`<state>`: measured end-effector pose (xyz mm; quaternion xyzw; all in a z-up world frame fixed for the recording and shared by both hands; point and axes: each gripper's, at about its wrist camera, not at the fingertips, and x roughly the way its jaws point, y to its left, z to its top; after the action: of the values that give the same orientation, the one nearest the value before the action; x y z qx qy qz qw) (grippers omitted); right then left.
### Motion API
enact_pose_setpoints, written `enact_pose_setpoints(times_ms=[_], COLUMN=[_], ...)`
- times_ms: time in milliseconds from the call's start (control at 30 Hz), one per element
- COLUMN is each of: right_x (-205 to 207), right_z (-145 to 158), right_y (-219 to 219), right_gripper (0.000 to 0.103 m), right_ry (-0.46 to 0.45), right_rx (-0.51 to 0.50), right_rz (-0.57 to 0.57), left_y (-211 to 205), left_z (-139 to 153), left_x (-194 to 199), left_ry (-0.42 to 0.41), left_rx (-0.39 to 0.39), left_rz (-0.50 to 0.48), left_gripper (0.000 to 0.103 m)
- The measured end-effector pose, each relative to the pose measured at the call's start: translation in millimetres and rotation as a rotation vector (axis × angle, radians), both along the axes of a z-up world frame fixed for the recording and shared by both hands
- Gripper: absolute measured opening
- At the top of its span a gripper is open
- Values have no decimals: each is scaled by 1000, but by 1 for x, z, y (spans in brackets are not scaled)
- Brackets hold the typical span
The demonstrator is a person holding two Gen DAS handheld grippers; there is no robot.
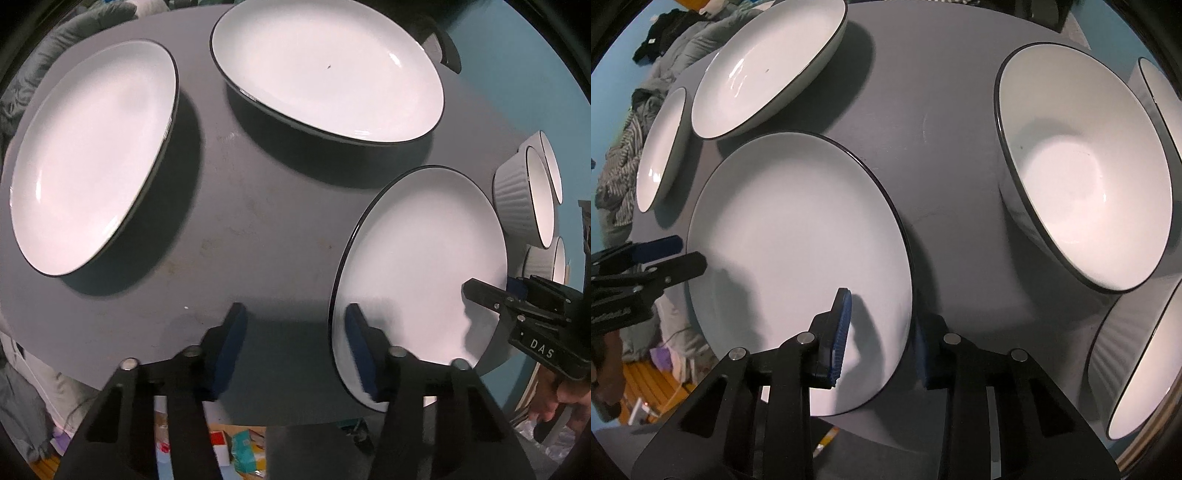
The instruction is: Organize plates and bowls
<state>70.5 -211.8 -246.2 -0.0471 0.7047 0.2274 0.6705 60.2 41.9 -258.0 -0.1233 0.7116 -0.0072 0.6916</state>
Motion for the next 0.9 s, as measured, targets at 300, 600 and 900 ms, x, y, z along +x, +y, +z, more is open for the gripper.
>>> enact_pose_setpoints(times_ms=[300, 600, 900], right_x=[17, 30, 40], right_z=[3, -3, -17], right_y=[32, 26, 21], right_gripper=[32, 25, 18], right_ry=[43, 58, 118], right_rx=[17, 14, 63], right_rz=[-30, 16, 8], left_y=[9, 16, 27], left_z=[1, 11, 4], left_x=[12, 23, 19], left_ry=[22, 22, 39], left_rx=[-59, -79, -99], left_rz=[16, -22, 19], left_gripper=[30, 13, 14])
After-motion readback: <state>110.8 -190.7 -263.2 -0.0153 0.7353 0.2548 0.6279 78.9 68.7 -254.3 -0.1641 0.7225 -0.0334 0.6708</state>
